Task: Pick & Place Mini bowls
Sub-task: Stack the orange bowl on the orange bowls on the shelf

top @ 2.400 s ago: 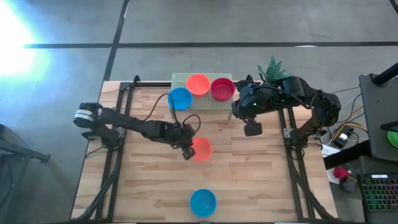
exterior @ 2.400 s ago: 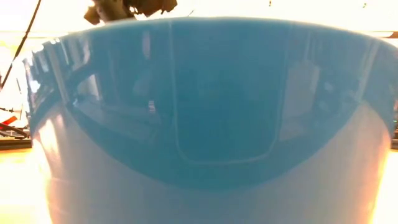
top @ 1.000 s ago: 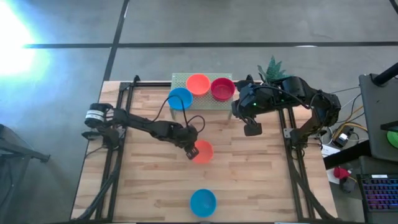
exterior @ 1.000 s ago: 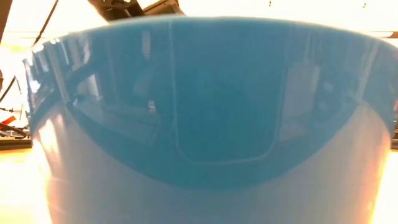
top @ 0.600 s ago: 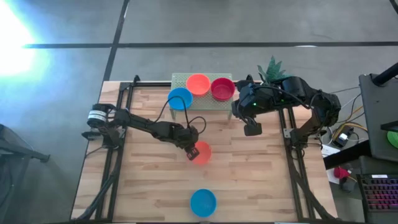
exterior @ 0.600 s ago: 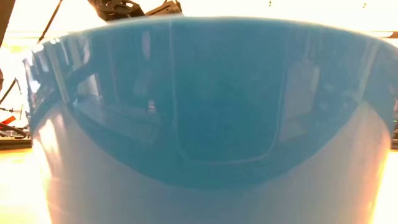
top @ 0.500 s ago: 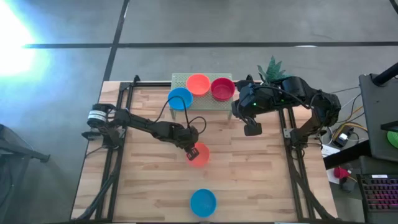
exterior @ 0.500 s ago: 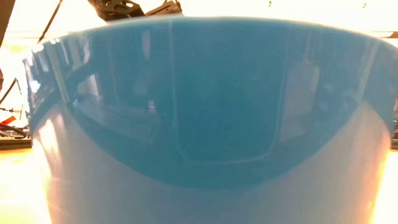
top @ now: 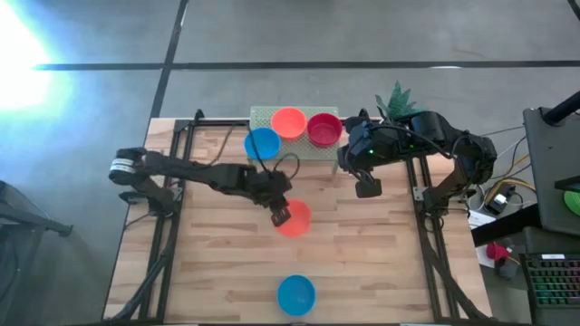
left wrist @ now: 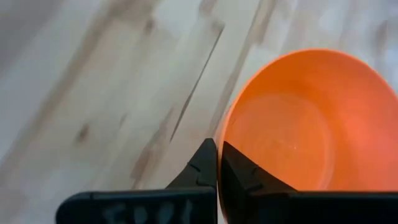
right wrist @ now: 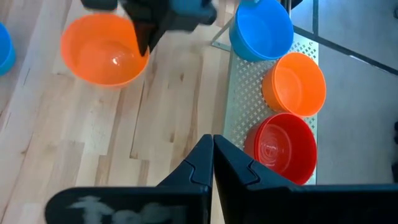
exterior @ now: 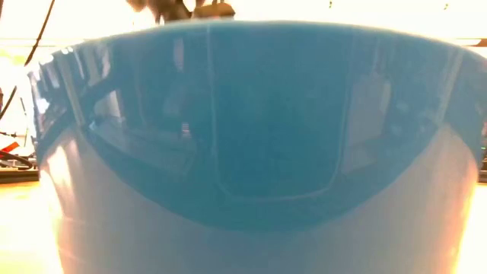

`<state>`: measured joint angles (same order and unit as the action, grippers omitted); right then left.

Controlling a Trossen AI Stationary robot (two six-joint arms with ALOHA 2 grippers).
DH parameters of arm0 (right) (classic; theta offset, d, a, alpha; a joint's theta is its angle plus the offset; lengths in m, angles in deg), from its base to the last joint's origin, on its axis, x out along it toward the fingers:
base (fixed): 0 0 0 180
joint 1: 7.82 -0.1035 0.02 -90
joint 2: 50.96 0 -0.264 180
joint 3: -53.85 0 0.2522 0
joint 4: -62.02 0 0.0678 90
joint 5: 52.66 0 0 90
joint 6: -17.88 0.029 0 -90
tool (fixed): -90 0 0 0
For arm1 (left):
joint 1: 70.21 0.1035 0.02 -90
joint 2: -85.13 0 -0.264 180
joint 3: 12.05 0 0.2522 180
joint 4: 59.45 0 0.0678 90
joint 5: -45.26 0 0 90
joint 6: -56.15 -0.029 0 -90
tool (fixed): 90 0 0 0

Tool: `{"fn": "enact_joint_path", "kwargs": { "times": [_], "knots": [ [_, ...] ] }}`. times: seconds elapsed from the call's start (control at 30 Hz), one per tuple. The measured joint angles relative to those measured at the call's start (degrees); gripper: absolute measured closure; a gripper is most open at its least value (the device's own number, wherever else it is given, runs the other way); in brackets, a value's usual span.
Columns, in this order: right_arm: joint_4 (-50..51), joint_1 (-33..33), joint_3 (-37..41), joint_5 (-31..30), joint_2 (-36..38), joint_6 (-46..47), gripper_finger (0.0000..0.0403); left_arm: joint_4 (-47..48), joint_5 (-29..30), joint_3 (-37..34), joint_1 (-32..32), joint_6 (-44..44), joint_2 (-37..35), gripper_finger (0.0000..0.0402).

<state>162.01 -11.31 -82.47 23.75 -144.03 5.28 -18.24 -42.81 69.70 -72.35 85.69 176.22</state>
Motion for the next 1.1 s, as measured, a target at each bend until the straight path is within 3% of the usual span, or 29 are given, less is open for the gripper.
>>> {"fn": "enact_joint_path", "kwargs": {
  "times": [0.27, 0.6, 0.87, 1.1],
  "knots": [
    [-0.23, 0.00, 0.00, 0.00, 0.00, -0.69, 0.0394, 11.44, 0.00, 11.33, 5.18, -3.78, -5.08, 0.0401],
    [-1.55, 0.00, 0.00, -0.02, -0.02, -1.29, 0.0394, 21.78, -0.55, 24.96, 19.95, -10.25, -5.25, 0.0401],
    [-1.64, 0.00, 0.00, -0.02, -0.02, -2.55, 0.0394, 20.56, -3.91, 27.54, 32.99, -11.47, -5.20, 0.0401],
    [-1.97, 0.00, 0.00, -0.02, -0.02, -2.63, 0.0394, 17.79, -5.02, 27.92, 37.55, -11.96, -3.74, 0.0401]
  ]
}}
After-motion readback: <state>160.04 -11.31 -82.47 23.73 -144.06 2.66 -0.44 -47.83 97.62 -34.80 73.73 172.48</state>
